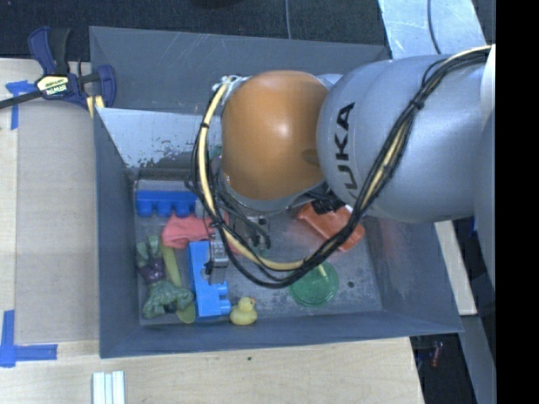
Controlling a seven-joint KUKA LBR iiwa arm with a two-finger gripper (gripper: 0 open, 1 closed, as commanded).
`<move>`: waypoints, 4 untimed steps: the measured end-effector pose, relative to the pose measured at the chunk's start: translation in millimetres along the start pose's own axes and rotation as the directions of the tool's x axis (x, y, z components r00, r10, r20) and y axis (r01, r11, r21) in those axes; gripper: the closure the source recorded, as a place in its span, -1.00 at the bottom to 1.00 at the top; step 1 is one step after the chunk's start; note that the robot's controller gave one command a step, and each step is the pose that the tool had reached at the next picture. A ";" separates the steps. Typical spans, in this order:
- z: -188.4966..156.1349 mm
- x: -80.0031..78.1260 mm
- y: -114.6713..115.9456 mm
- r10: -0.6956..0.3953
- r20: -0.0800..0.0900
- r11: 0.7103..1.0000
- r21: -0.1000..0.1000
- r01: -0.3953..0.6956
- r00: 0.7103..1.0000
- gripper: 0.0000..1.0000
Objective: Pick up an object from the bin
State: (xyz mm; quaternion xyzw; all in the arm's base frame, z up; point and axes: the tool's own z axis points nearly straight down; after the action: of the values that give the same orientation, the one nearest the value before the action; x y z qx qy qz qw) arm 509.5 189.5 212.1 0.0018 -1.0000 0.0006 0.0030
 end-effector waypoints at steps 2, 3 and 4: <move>-4.6 -1.8 -1.2 0.004 0.008 1.000 -0.002 -0.004 1.000 1.00; 69.2 -0.9 1.1 -0.103 0.013 0.995 -0.002 0.103 0.995 1.00; 98.5 -33.9 35.6 -0.199 0.025 0.980 -0.003 0.199 0.980 1.00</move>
Offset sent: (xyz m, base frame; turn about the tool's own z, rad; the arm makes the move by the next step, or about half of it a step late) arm 0.0000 0.0000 0.0000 0.0000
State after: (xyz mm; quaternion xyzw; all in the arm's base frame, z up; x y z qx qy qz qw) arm 542.7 225.1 113.4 0.1019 -0.9947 -0.0024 -0.0095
